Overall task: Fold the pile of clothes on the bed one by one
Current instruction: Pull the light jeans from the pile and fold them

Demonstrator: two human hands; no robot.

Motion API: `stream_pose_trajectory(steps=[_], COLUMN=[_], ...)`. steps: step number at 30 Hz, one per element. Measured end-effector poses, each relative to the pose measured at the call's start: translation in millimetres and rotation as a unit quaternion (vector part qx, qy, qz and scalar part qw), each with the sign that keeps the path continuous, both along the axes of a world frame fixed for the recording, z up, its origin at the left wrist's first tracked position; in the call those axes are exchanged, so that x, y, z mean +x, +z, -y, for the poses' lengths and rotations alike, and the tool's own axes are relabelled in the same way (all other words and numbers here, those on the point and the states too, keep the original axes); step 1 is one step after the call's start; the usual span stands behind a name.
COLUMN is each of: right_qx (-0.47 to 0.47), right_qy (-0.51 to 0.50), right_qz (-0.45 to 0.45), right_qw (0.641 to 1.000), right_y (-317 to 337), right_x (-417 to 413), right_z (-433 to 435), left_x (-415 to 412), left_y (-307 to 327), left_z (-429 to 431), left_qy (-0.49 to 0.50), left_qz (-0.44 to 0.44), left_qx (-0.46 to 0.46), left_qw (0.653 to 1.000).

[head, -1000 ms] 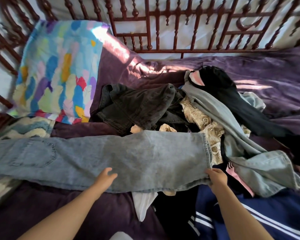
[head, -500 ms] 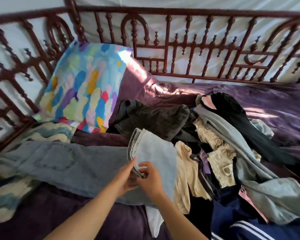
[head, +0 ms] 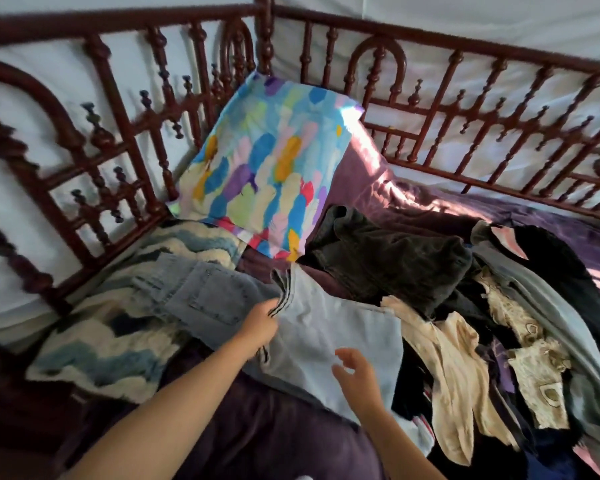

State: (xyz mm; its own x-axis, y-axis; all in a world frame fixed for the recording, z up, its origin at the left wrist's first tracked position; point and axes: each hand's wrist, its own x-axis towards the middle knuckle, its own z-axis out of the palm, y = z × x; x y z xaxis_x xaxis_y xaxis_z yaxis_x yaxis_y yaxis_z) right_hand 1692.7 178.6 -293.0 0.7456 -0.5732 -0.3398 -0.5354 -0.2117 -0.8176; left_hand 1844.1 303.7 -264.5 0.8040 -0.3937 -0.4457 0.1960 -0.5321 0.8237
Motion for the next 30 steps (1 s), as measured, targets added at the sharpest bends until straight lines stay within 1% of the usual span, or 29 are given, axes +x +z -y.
stream_pose_trajectory(steps=[4,7,9,11,12,14,16,18,19,20,21,24,25,28,30], right_qx=[-0.042,-0.041,-0.039,-0.036,-0.041,-0.057,-0.057,-0.052,-0.054,-0.058,-0.057,-0.034,-0.028,-0.014,0.002], right_qy=[0.021,0.020,0.007,-0.019,-0.023,-0.037,-0.059,-0.074,-0.066,-0.058,-0.054,-0.046,-0.045,-0.045,-0.057], right_qz=[-0.057,-0.093,-0.109,-0.122,-0.135,-0.161,-0.188,-0.225,-0.244,-0.262,-0.276,-0.304,-0.306,-0.294,-0.285], right_qw=[0.997,0.995,0.993,0.992,0.990,0.985,0.979,0.970,0.966,0.962,0.958,0.951,0.951,0.955,0.957], right_y=[-9.2,-17.9,-23.1,-28.3,-29.2,-30.5,-32.3,-38.4,-43.3,-48.2,-50.3,-54.6,-58.3,-70.9,-79.7], right_x=[36.4,50.7,50.4,44.9,40.7,31.2,21.7,13.5,10.1,7.6,6.8,10.5,12.3,16.6,19.8], right_z=[-27.1,-53.2,-67.3,-74.8,-77.0,-77.1,-74.2,-70.3,-67.3,-64.9,-64.1,-63.4,-63.2,-60.2,-56.1], left_x=[80.8,138.1,163.3,174.1,174.2,163.2,144.3,123.0,113.2,105.1,98.4,93.4,95.4,100.5,101.6], left_y=[25.3,22.6,6.9,-14.0,-25.4,-41.6,-50.7,-59.3,-63.9,-70.3,-73.9,-86.9,-95.7,-114.1,-117.8], left_z=[-58.2,-100.2,-127.9,-151.0,-158.0,-162.3,-154.5,-139.7,-132.4,-126.3,-121.1,-123.8,-132.1,-159.3,-166.4], left_qy=[0.031,0.060,0.072,0.060,0.045,0.003,-0.056,-0.155,-0.204,-0.242,-0.262,-0.299,-0.305,-0.330,-0.336], left_qz=[0.068,0.114,0.147,0.158,0.165,0.206,0.276,0.372,0.415,0.438,0.444,0.393,0.387,0.394,0.397], left_qx=[-0.021,-0.005,0.054,0.152,0.206,0.307,0.359,0.329,0.311,0.307,0.311,0.334,0.341,0.369,0.368], left_qw=[0.997,0.992,0.985,0.974,0.964,0.929,0.890,0.854,0.831,0.809,0.798,0.803,0.801,0.774,0.770])
